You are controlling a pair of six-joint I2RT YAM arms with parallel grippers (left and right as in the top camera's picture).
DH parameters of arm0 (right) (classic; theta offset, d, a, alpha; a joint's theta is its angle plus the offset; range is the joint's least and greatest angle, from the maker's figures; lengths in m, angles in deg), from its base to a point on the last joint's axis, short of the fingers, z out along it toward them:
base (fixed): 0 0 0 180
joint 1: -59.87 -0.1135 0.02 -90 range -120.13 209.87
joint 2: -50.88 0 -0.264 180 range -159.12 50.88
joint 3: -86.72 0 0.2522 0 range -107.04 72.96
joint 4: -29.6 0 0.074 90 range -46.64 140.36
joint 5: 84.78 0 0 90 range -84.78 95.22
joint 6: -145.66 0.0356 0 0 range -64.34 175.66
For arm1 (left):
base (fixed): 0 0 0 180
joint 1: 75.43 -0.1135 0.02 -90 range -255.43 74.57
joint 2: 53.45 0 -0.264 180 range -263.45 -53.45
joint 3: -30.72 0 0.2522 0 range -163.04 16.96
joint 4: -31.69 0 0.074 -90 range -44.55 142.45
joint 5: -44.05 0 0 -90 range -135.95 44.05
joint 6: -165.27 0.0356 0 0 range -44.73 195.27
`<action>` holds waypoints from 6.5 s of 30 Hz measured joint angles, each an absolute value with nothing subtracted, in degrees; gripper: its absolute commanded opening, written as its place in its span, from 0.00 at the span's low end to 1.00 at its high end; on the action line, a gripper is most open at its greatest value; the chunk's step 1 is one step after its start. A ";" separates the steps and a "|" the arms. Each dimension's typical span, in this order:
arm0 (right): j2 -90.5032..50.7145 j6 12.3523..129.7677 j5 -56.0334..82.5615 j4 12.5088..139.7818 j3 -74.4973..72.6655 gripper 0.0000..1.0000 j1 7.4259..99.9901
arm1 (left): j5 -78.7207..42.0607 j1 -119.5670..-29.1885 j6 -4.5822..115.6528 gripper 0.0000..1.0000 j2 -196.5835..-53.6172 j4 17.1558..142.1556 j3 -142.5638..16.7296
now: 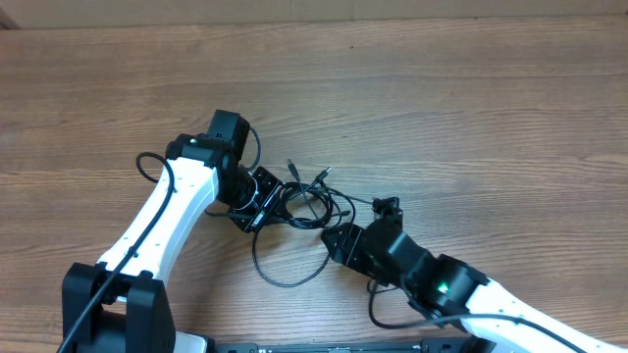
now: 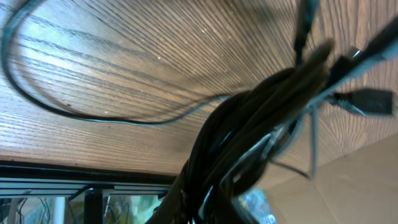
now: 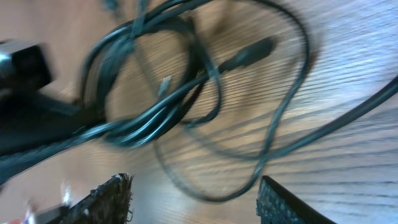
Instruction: Untangle cables
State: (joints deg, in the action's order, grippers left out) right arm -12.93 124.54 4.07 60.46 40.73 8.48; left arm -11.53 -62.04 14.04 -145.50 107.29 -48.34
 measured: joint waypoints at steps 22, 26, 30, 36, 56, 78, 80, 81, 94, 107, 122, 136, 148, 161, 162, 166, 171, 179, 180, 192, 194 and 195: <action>-21.46 147.47 -2.64 55.85 40.73 0.51 8.48 | -2.42 -62.08 7.92 0.11 -145.50 110.18 -48.34; -21.87 148.89 -2.72 56.05 40.73 0.56 8.48 | -3.27 -62.06 6.13 0.29 -145.50 109.33 -48.34; -21.87 149.37 -2.88 56.46 40.73 0.59 8.45 | -7.29 -62.06 4.93 0.57 -145.50 109.20 -48.34; -21.87 149.77 -3.25 57.12 40.73 0.65 8.48 | -13.22 -62.06 4.69 0.90 -145.50 109.13 -48.34; -21.87 149.94 -4.23 60.22 40.73 0.71 8.48 | -34.72 -53.84 7.77 0.99 -145.50 111.75 -48.32; -21.87 149.90 -6.02 66.56 40.73 0.71 8.45 | -40.78 -46.48 -4.74 0.90 -145.50 105.04 -40.75; -21.87 149.88 -6.33 66.58 40.73 0.71 8.45 | -40.17 -46.06 -4.74 0.90 -145.50 103.34 -39.68; -21.87 149.88 -6.44 66.58 40.73 0.71 8.48 | -40.03 -45.78 -4.80 0.90 -145.50 102.81 -39.14; -21.87 149.85 -7.23 69.21 40.73 0.58 8.48 | -40.89 -45.08 -10.66 0.13 -145.04 89.46 -27.97; -16.71 134.60 -2.42 68.77 40.73 0.40 8.45 | -39.20 -51.96 -9.87 0.04 -144.72 95.47 -31.18; -4.93 118.31 8.55 63.57 40.73 0.42 8.45 | -10.00 -60.20 -2.22 0.05 -144.74 106.75 -46.79; -4.93 132.72 3.24 63.54 40.73 0.38 8.48 | -1.76 -60.16 -3.03 0.06 -144.74 107.14 -46.79; -7.75 140.83 -3.45 61.62 40.73 0.28 8.48 | 0.40 -59.85 -2.90 0.06 -144.74 107.38 -46.79; -10.86 143.69 -7.82 52.94 40.78 0.05 8.45 | 6.87 -58.24 0.90 0.05 -144.74 107.38 -46.81; -10.86 143.91 -8.43 52.79 40.78 0.04 8.45 | 7.42 -58.19 1.54 0.05 -144.74 107.47 -46.81; -10.86 144.17 -9.74 52.42 40.78 0.04 8.45 | 8.58 -58.15 3.46 0.05 -144.74 107.38 -46.81; -10.83 140.89 -10.16 54.43 40.75 0.04 8.45 | 9.23 -58.15 5.12 0.05 -144.74 106.09 -46.81; -10.79 131.04 -9.26 72.29 40.56 0.04 8.50 | 9.56 -59.02 6.76 0.06 -144.74 103.03 -46.85; -10.90 129.83 -8.43 74.21 40.84 0.04 8.48 | 9.32 -59.81 6.87 0.06 -144.74 103.03 -46.85; -11.03 109.05 2.61 63.92 41.26 0.04 8.52 | 0.12 -64.16 8.20 0.47 -144.74 103.03 -46.85; -11.01 103.60 6.08 59.13 41.26 0.04 8.52 | -1.70 -64.16 8.60 0.56 -144.74 103.03 -46.85; -11.03 100.74 8.07 56.40 41.26 0.04 8.50 | -2.33 -64.18 9.56 0.57 -144.74 103.05 -46.85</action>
